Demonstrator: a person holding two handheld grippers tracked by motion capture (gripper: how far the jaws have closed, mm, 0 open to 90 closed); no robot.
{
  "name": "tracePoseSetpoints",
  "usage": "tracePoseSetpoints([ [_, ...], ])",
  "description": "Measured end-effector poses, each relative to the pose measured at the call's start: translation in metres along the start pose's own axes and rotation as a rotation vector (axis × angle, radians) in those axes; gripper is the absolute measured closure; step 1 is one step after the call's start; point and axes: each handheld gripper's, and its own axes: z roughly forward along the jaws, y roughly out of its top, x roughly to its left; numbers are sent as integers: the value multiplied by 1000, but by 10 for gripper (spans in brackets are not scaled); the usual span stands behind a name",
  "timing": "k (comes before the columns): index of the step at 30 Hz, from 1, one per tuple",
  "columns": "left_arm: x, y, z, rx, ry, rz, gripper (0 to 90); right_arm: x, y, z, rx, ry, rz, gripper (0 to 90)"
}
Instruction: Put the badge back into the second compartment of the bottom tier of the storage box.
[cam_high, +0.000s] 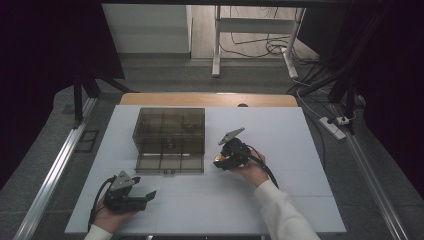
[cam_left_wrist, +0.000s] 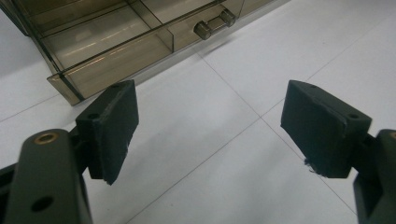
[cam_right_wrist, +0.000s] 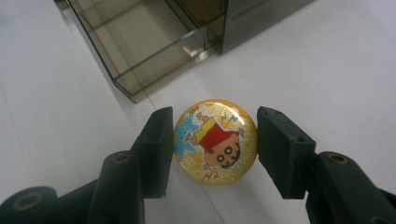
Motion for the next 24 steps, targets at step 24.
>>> tracePoseSetpoints([
  [24, 0, 0, 1, 1, -1, 2, 201, 18, 12, -20, -177, 20, -12, 476],
])
